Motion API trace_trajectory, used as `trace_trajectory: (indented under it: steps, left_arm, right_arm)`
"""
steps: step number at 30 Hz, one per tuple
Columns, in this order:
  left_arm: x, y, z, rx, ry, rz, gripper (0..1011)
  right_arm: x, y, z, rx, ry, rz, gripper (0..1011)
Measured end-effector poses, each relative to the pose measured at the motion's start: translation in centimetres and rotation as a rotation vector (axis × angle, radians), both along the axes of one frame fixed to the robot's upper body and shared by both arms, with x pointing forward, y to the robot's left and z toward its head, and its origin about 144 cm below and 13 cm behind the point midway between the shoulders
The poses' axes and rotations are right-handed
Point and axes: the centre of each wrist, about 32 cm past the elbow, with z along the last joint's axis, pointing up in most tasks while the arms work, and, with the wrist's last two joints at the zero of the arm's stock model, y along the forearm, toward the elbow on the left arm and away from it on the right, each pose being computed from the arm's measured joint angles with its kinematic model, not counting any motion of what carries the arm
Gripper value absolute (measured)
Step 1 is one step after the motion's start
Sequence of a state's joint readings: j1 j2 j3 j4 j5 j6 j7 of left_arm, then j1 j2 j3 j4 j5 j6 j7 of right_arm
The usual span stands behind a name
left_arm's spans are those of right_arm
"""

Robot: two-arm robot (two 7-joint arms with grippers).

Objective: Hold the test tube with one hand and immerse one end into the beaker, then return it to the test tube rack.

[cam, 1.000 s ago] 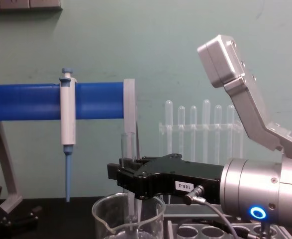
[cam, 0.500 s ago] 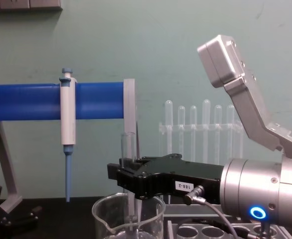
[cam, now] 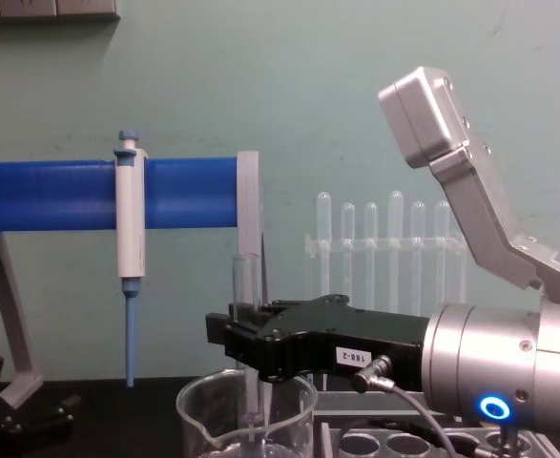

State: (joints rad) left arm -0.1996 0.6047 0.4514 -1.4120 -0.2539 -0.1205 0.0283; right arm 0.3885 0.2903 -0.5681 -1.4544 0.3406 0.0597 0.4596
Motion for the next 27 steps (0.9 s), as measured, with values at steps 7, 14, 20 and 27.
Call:
trace_trajectory:
  steps: [7, 14, 20, 27]
  left_arm:
    - [0.00, 0.00, 0.00, 0.000, 0.000, 0.000, 1000]
    - [0.00, 0.00, 0.00, 0.000, 0.000, 0.000, 1000]
    - [0.00, 0.00, 0.00, 0.000, 0.000, 0.000, 1000]
    - [0.00, 0.00, 0.00, 0.000, 0.000, 0.000, 1000]
  right_arm:
    - [0.00, 0.00, 0.00, 0.000, 0.000, 0.000, 225]
    - [0.00, 0.00, 0.00, 0.000, 0.000, 0.000, 226]
    - [0.00, 0.00, 0.00, 0.000, 0.000, 0.000, 225]
    - [0.00, 0.00, 0.00, 0.000, 0.000, 0.000, 225]
